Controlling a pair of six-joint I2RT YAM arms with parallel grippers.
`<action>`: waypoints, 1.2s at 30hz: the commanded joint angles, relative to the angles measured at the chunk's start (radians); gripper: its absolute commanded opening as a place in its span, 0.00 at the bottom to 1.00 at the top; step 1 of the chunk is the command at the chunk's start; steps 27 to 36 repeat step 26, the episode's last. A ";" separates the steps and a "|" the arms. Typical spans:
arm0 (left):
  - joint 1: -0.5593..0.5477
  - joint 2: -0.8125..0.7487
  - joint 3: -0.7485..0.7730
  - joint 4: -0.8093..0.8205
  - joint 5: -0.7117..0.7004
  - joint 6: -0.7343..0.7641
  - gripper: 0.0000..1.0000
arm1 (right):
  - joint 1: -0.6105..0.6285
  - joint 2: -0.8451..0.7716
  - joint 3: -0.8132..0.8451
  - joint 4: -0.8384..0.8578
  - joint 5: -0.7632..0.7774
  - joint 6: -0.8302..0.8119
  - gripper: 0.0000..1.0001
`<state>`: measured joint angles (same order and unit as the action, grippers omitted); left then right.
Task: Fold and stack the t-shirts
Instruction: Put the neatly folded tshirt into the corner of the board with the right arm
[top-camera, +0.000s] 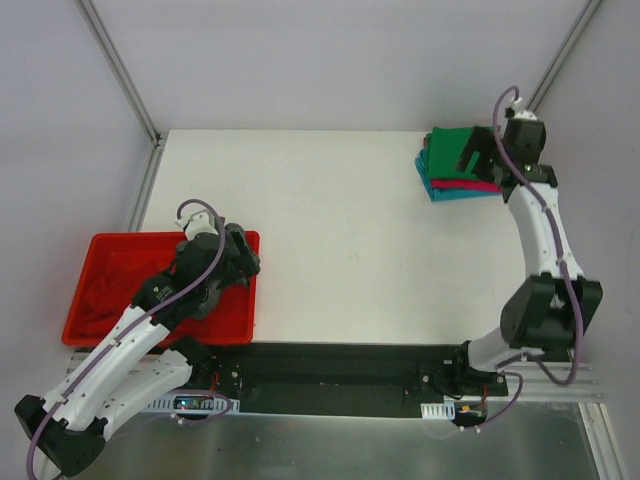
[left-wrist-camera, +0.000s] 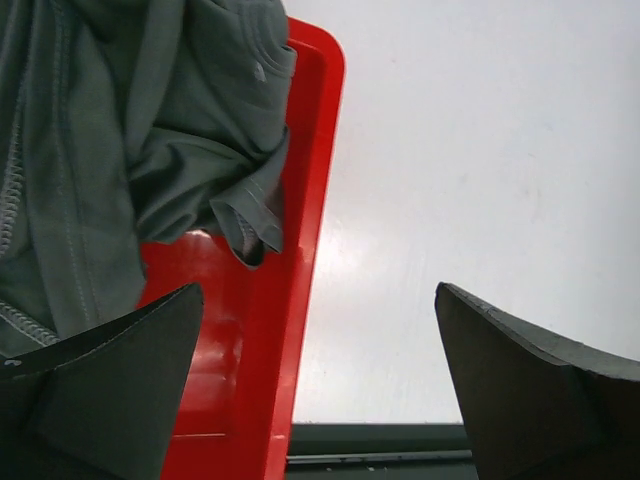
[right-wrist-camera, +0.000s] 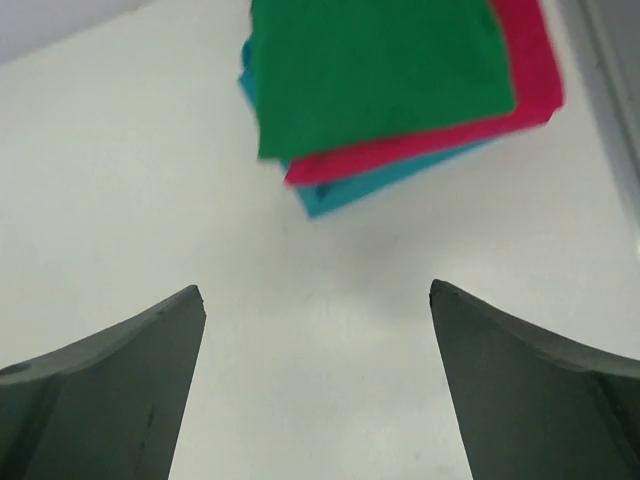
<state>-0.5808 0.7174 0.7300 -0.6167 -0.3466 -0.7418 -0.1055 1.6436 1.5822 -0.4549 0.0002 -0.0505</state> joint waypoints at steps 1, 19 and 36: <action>0.004 -0.059 -0.021 0.038 0.116 0.036 0.99 | 0.088 -0.347 -0.362 0.103 -0.034 0.081 0.96; 0.004 -0.243 -0.202 0.071 0.152 -0.007 0.99 | 0.104 -1.369 -1.209 0.032 -0.054 0.182 0.96; 0.004 -0.302 -0.230 0.069 0.147 -0.025 0.99 | 0.104 -1.409 -1.252 0.068 -0.063 0.193 0.96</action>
